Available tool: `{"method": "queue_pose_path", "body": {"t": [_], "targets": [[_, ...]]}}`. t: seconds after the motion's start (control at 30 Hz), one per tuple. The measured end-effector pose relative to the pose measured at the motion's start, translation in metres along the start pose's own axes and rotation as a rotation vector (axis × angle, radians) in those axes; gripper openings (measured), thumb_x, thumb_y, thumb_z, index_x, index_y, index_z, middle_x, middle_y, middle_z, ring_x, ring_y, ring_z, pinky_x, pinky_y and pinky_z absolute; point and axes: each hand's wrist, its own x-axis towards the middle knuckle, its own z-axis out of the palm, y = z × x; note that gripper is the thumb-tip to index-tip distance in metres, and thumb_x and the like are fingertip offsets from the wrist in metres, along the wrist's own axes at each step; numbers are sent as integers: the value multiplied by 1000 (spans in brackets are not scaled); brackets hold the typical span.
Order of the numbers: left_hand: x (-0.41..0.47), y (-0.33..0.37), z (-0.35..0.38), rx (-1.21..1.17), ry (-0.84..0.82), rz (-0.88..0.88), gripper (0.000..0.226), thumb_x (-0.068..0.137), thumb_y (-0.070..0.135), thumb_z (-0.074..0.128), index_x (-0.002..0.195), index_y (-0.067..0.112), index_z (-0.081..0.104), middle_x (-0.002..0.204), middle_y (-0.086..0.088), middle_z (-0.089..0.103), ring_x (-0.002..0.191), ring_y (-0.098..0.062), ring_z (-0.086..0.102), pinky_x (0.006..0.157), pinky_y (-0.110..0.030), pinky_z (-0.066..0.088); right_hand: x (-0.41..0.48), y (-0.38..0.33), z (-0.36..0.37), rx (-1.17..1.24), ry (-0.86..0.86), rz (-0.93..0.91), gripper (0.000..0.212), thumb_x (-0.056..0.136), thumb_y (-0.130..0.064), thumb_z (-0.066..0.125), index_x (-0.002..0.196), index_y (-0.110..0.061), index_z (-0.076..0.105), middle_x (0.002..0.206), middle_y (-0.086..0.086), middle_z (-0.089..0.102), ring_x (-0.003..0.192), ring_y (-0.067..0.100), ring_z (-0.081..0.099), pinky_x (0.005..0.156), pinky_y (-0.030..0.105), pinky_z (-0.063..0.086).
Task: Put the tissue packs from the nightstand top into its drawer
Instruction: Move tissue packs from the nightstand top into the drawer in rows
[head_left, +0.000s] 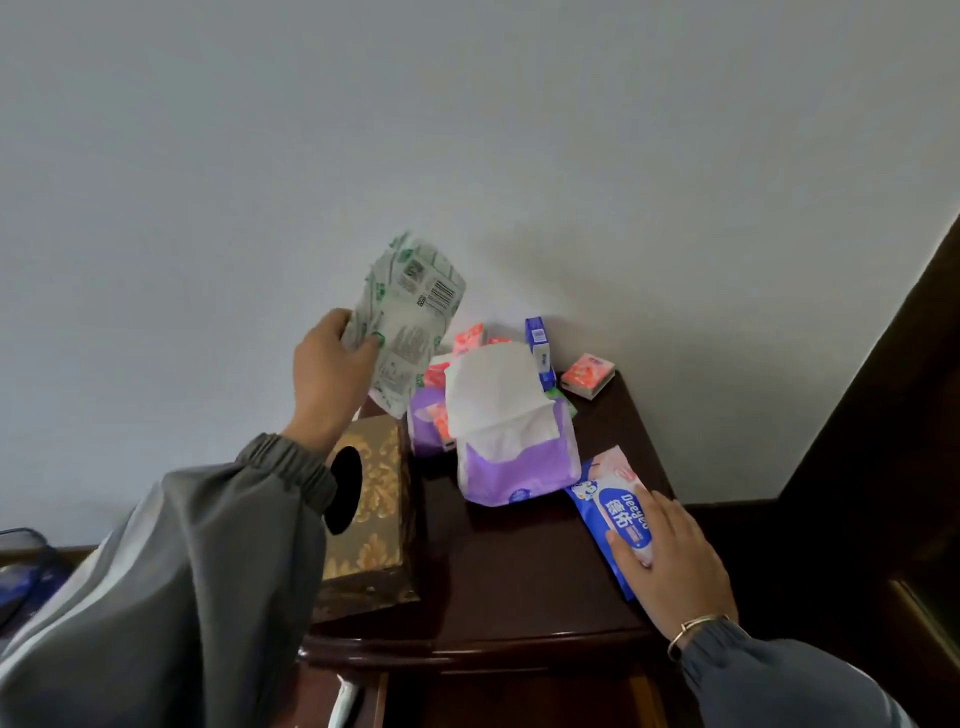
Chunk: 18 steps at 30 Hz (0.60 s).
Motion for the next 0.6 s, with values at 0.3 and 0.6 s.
{"method": "queue_pose_path", "body": {"t": [0.3,0.6], "targets": [[8,-39,-4,-455,-252,-673,13,91,-3,55,104,-3,53,101,-21,57,87,-32,58,60,-32,48,-2,-3,-5,18,12,-6,75,82,-61,51,144,-25,31,143,-4,43,133,15,38,96,29,47],[15,-43,6,602,-470,-401,71,94,57,38,136,0,43,142,-20,34,126,-37,39,105,-47,37,-1,-2,-4,19,-4,5,77,80,-60,54,144,-24,30,142,-1,44,132,16,40,92,31,52]]}}
